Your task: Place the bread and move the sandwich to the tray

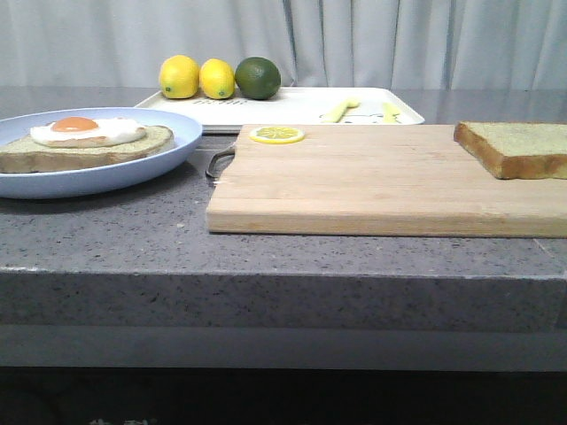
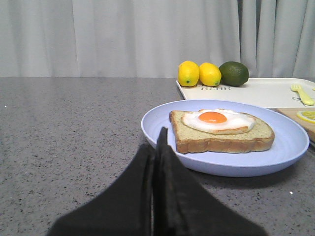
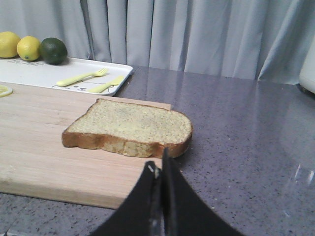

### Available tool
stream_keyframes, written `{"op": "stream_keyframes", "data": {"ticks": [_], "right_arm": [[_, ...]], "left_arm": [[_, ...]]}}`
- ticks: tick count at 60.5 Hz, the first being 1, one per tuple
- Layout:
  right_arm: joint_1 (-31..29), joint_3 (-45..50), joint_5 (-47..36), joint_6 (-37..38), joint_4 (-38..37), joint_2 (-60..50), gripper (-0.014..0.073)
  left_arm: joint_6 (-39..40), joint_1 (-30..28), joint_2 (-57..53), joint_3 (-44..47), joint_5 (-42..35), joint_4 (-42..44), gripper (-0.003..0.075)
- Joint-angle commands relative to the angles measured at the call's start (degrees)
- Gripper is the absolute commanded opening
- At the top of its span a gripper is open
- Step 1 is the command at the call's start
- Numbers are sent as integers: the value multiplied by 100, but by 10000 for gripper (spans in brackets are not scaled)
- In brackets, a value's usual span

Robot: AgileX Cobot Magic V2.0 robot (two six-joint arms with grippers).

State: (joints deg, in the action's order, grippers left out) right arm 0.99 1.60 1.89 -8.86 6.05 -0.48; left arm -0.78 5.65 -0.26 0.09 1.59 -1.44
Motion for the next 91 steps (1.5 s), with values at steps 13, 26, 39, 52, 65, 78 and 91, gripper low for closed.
{"op": "stream_keyframes", "data": {"ticks": [13,26,39,52,65,78,91], "right_arm": [[-27,-24,-509,-12,9,-134,-68],[-27,-24,-509,-12,9,-134,-68],[-27,-24,-509,-12,9,-134,-68],[-27,-29,-655,-12,9,-134,-68],[-27,-776,-155,-12,35,-134,-68],[-27,-2248,910,-12,35,276,-68],[-27,-3511,1764,-12,35,1272,-68]], "left_arm": [[41,-7,-114,24,-496,-41,-18],[41,-7,-114,24,-496,-41,-18],[41,-7,-114,24,-496,-41,-18],[41,-7,-114,-9,-877,-130,-18],[41,-7,-79,-927,-330,-410,-18],[41,-7,455,-2294,627,-397,-18],[41,-7,1450,-3536,1699,-397,-18]]}}
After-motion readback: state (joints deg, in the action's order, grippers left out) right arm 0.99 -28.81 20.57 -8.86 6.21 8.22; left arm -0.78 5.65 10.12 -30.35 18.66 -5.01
